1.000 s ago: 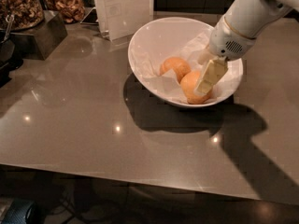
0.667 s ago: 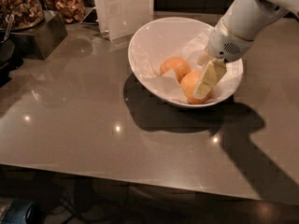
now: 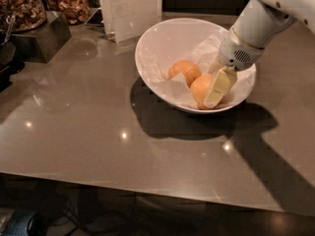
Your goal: Pick orange from white bowl
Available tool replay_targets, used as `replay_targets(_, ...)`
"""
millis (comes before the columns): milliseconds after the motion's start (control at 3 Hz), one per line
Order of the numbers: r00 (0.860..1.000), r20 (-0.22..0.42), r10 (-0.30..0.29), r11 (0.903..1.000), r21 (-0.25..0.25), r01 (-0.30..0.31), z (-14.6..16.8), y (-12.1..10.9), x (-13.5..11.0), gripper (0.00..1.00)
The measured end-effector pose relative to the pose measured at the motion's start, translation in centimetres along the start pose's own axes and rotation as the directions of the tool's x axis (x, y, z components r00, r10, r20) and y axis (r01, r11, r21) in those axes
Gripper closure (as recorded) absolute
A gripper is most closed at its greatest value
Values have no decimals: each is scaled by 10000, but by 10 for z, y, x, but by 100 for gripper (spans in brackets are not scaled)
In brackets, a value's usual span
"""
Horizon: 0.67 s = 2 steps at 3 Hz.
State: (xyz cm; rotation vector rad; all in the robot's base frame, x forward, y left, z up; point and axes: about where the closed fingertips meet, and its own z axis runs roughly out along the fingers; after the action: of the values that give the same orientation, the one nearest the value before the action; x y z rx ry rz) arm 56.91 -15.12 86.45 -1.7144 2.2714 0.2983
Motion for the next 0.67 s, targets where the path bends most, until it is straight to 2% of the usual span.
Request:
replay_targets(333, 9998, -84, 160, 9997, -169, -161, 8, -3, 3, 23)
replay_targets(667, 9996, -194, 209, 9992, -345, -216, 16, -5, 5, 41)
